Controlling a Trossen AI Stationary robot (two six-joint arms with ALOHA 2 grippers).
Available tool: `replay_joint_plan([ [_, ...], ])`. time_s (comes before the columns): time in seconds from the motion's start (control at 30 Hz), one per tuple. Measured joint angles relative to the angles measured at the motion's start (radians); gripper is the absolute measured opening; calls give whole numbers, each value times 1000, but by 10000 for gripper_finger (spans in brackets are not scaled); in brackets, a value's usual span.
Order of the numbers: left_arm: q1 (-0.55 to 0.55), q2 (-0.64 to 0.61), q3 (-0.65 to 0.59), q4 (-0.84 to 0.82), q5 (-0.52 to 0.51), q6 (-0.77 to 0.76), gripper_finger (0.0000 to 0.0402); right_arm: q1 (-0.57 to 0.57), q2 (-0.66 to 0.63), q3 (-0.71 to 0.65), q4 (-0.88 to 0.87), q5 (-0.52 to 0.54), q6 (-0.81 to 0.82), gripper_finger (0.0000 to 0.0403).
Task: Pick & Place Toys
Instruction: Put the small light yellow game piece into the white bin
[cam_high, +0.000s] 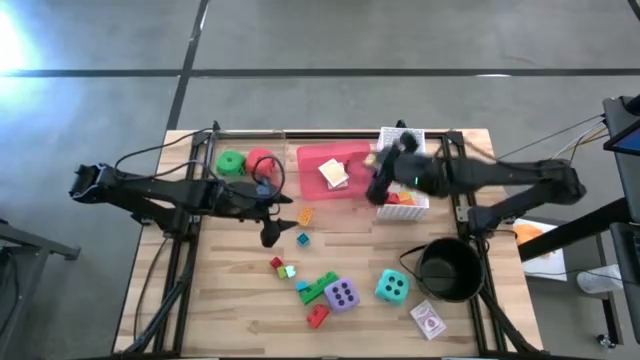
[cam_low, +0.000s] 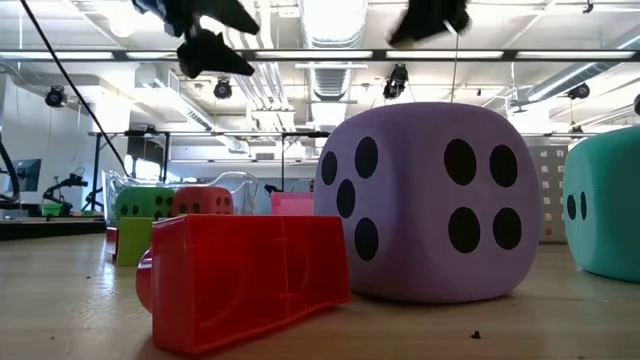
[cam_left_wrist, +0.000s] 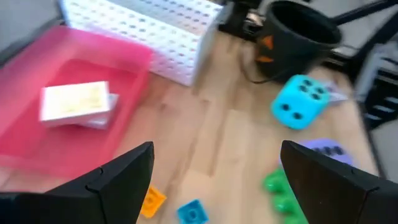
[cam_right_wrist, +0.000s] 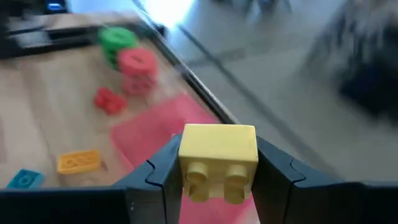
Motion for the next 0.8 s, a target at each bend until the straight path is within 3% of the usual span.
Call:
replay_joint_plan([
  [0.2,-1,-9,0,-64,-29,0,353,-273,-41,-1,-161,-209,195,131],
  [0.43,-1,-9,-5,-137,-29,-74,353,-525,54,-4,-178,-389,258,131],
  [0.57,-1,-9,-24,-143,-28,-188,353,-610,142,12,-250,-421,268,131],
  [0.8,1,-10,6,-135,-25,-152,353,-681,284,73,-362,-426,228,131],
])
